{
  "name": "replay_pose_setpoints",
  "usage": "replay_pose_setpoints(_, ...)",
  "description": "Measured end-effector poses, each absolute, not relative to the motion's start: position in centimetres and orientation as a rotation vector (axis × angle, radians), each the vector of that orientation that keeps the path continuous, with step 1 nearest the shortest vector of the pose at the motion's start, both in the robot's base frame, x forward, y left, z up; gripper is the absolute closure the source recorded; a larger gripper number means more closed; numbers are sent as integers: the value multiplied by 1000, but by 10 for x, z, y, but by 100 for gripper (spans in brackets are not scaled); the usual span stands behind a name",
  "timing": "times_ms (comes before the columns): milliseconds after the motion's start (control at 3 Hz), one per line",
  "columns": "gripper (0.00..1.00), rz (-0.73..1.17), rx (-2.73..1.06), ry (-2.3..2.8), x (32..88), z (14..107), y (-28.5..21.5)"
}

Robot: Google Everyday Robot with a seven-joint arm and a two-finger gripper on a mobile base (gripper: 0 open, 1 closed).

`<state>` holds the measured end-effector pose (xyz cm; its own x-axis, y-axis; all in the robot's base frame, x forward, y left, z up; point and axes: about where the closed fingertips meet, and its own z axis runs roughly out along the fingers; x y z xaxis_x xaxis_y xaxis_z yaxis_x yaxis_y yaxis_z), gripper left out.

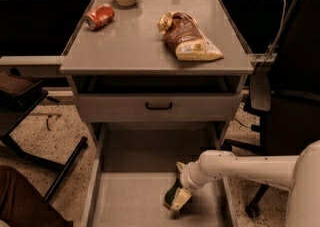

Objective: Pick sponge from middle drawer and place on counter

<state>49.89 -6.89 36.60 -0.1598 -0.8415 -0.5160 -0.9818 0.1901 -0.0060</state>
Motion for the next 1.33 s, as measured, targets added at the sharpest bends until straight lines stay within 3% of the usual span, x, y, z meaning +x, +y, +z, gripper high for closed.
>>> replay_pose_setpoints(1333,0,524,-1756,2063,464,357,-81)
